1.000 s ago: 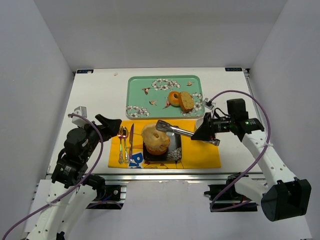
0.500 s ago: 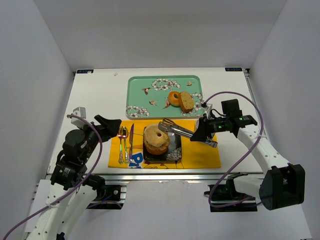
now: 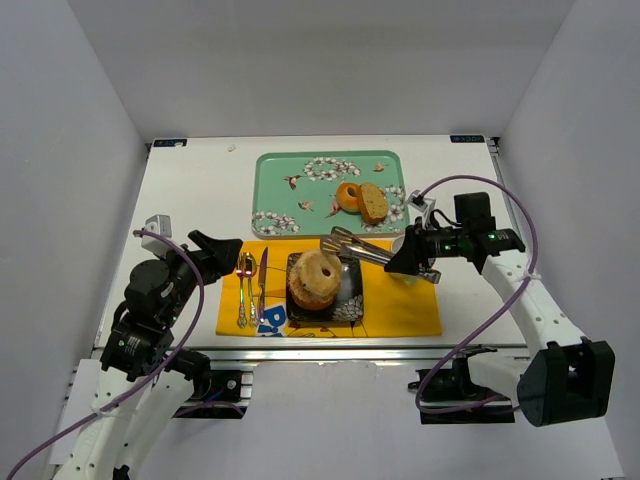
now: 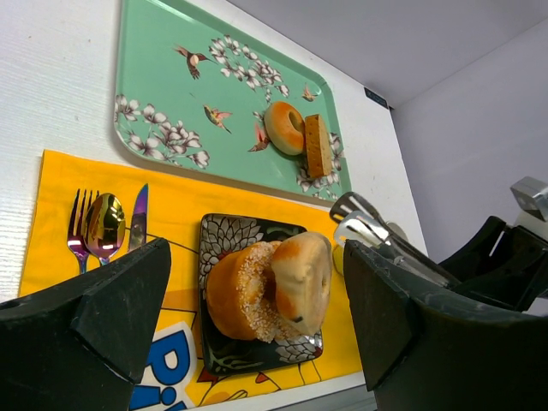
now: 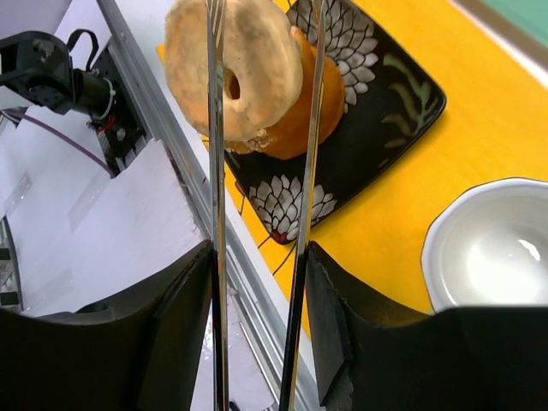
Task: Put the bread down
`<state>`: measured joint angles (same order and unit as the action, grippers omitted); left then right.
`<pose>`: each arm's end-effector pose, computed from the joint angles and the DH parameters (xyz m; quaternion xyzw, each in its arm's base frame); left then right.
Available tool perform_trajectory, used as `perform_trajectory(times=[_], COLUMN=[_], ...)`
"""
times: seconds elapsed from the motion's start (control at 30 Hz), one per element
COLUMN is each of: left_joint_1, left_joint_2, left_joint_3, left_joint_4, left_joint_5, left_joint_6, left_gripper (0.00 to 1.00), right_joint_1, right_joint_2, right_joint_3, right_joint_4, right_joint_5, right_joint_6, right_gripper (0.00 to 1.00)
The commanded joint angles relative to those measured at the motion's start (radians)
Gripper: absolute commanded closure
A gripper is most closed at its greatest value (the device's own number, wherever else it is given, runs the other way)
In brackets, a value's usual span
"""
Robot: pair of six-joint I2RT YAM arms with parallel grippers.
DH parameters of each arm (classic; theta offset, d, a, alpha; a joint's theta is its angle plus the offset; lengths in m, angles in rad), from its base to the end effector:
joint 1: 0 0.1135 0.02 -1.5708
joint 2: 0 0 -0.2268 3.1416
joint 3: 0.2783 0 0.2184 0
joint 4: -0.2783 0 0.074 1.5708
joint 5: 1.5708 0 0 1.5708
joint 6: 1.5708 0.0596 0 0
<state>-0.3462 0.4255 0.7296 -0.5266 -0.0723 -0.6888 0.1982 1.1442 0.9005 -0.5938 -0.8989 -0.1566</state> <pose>0.1200 -0.0387 0.2978 -0.1553 0.7655 -0.2841 0.5561 0.2053 0.0888 0.2450 -0.3017 0.8001 0.4122 0.3144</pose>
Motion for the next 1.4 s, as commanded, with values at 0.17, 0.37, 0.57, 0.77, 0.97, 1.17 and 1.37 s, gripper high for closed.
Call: perform_trajectory(times=[0.17, 0.37, 0.57, 0.77, 0.97, 1.17, 1.37], left_joint_1=[-0.002, -0.002, -0.002, -0.002, -0.002, -0.002, -0.002], left_joint_2=[0.004, -0.001, 0.002, 0.001, 0.001, 0.022, 0.076], left_joint_3=[0.011, 0.016, 0.01, 0.001, -0.013, -0.032, 0.0], left_joint_4=[-0.006, -0.012, 0.007, 0.02, 0.033, 0.073, 0.073], left_joint_5=[-0.011, -0.015, -0.006, -0.001, 0.006, 0.028, 0.048], left_joint_6=[0.006, 0.006, 0.006, 0.008, 0.006, 0.006, 0.029], left_gripper=[0.1, 0.1, 0.1, 0.09, 0.09, 0.09, 0.1], right_joint_1=[-0.017, -0.095, -0.253, -0.402, -0.471, -0.482, -0.482], right_joint_2=[-0.046, -0.058, 0.005, 0.064, 0.078, 0.103, 0.264], right_joint_3=[0.063, 0.064, 0.138, 0.15, 0.104, -0.101, -0.153], right_joint_4=[0.052, 0.164, 0.181, 0.184, 0.202, 0.441, 0.546], right_joint_5=[-0.052, -0.037, 0.029, 0.152, 0.366, 0.575, 0.681], right_joint_6=[0.025, 0.135, 0.131, 0.062, -0.014, -0.067, -0.034], right_gripper=[0.5, 0.74, 0.94, 1.0, 0.98, 0.95, 0.92])
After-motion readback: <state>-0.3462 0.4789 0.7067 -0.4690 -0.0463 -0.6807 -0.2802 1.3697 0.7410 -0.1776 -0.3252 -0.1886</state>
